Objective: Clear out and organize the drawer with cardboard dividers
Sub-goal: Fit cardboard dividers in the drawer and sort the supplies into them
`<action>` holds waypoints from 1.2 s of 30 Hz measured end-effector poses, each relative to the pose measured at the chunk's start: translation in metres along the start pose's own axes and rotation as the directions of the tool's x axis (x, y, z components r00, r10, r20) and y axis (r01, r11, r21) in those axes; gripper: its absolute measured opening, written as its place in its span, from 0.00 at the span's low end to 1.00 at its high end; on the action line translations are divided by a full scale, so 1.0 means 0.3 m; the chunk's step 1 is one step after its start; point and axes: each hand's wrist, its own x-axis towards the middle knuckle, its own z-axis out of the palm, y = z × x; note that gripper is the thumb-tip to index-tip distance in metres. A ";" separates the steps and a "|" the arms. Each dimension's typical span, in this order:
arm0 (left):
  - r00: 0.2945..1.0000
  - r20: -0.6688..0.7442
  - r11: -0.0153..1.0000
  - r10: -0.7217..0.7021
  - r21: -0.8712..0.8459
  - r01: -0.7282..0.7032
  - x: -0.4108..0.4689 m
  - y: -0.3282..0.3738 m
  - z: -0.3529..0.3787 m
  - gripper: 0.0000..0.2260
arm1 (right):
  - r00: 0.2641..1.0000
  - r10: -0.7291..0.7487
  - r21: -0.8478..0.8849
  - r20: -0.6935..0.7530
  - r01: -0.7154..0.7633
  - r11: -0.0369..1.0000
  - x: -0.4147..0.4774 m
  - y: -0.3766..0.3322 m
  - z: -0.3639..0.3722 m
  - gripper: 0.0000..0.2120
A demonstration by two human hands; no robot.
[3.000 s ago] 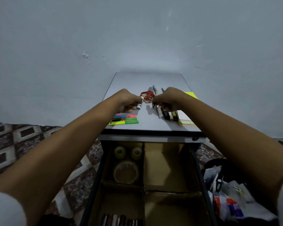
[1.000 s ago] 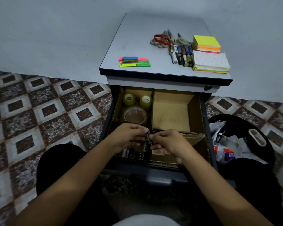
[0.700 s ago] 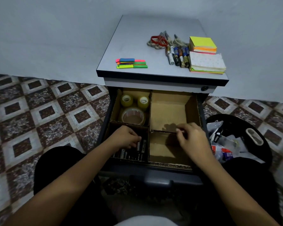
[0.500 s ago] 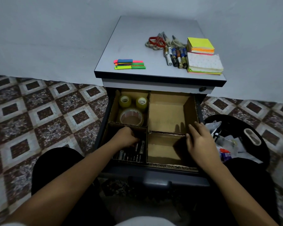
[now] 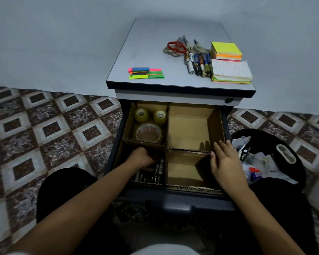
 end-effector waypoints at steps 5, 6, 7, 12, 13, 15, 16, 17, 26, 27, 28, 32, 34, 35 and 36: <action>0.999 0.011 0.992 -0.041 -0.116 0.042 0.001 0.001 0.003 0.09 | 1.000 0.003 -0.021 0.010 -0.003 1.000 -0.001 -0.006 -0.002 0.17; 0.999 0.018 0.989 -0.045 -0.138 0.047 -0.001 0.001 0.004 0.07 | 1.000 0.005 -0.023 0.011 -0.005 1.000 -0.001 -0.006 -0.003 0.17; 0.999 0.024 0.988 -0.047 -0.146 0.050 -0.001 0.001 0.004 0.06 | 1.000 0.005 -0.020 0.007 -0.005 1.000 -0.001 -0.005 -0.003 0.17; 0.999 0.035 0.989 -0.032 -0.143 0.037 -0.004 -0.001 0.001 0.05 | 1.000 -0.001 -0.003 -0.007 0.001 1.000 -0.004 -0.004 -0.004 0.16; 0.999 0.038 0.990 -0.031 -0.138 0.036 -0.006 0.000 0.001 0.05 | 1.000 -0.001 -0.005 -0.004 0.001 1.000 -0.003 -0.005 -0.005 0.16; 0.999 0.037 0.991 -0.024 -0.131 0.028 -0.008 0.000 0.000 0.09 | 1.000 -0.001 -0.009 0.003 0.001 1.000 -0.001 -0.005 -0.004 0.16; 0.999 0.035 0.992 -0.015 -0.125 0.019 -0.008 -0.001 0.000 0.09 | 1.000 -0.004 -0.010 0.002 0.004 1.000 0.000 -0.004 -0.003 0.16; 1.000 0.031 0.993 -0.007 -0.119 0.011 -0.007 -0.002 -0.001 0.09 | 1.000 -0.007 -0.004 -0.002 0.007 1.000 0.000 -0.003 -0.001 0.16; 0.979 0.021 0.814 0.204 0.551 -0.182 -0.059 0.025 -0.053 0.10 | 1.000 0.009 0.023 0.009 -0.009 1.000 0.000 -0.004 -0.012 0.16; 0.970 0.054 0.761 0.236 0.611 -0.219 -0.082 0.040 -0.065 0.11 | 1.000 0.012 0.028 0.019 -0.013 1.000 0.000 -0.003 -0.015 0.17; 0.960 0.084 0.721 0.266 0.644 -0.256 -0.106 0.060 -0.077 0.11 | 0.999 0.013 0.032 0.032 -0.014 0.999 0.002 -0.003 -0.021 0.17; 0.904 0.150 0.644 0.400 0.656 -0.394 -0.190 0.158 -0.136 0.12 | 0.996 0.000 0.066 0.085 -0.005 0.998 0.029 -0.007 -0.075 0.18; 0.869 0.136 0.637 0.476 0.627 -0.447 -0.209 0.222 -0.161 0.11 | 0.996 -0.002 0.117 0.091 -0.009 0.993 0.061 -0.018 -0.123 0.18; 0.847 0.112 0.635 0.520 0.612 -0.471 -0.211 0.258 -0.170 0.11 | 0.997 -0.009 0.136 0.080 -0.002 0.991 0.083 -0.027 -0.151 0.18; 0.823 0.081 0.632 0.562 0.600 -0.491 -0.206 0.292 -0.177 0.11 | 0.998 -0.020 0.148 0.064 0.010 0.989 0.107 -0.038 -0.178 0.18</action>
